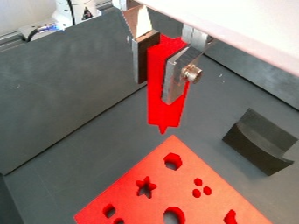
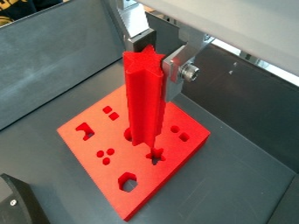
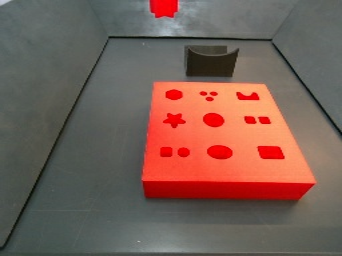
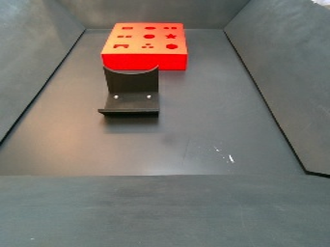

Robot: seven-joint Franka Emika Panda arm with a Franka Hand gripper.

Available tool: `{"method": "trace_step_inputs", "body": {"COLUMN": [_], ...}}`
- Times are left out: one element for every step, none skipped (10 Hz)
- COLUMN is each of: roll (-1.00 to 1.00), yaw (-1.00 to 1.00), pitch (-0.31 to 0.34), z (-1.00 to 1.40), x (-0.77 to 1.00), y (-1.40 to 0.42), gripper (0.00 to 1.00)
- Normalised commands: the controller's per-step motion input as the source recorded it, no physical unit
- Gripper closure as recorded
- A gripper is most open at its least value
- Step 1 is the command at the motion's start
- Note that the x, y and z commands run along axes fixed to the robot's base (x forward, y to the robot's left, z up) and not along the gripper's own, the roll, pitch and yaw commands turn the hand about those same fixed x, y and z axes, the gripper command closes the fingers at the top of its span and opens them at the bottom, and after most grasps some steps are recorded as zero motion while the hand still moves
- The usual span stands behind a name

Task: Insert the star object.

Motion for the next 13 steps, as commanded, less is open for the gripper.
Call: {"method": "trace_step_inputs", "body": {"roll": [0.00,0.03,0.12,0.17,0.14,0.12,0.11,0.09,0.09,0.09,0.10,0.09,0.09], "yaw": [-0.09,-0.29,-0.60,-0.96,-1.00,-1.00,-1.00,-0.98,-1.00,-1.00,-1.00,-1.00,-0.93], "pitch": [-0.020,-0.023,-0.019,-0.041,-0.049,-0.067,-0.064,-0.029,-0.026,-0.033,-0.041,-0.040,-0.029], "z": [-0.26,-0.31,-0.28,-0.36,-0.45,-0.47,-0.46,-0.48,-0.47,-0.47,-0.46,-0.43,-0.31], "x": [0.02,0.01,0.00,-0.01,0.00,0.02,0.01,0.11,0.08,0.01,0.00,0.02,0.12], "y": [0.00,0.00,0.00,0.00,0.00,0.00,0.00,0.00,0.00,0.00,0.00,0.00,0.00], "gripper": [1.00,1.00,1.00,1.00,1.00,1.00,1.00,1.00,1.00,1.00,1.00,1.00,1.00]}}
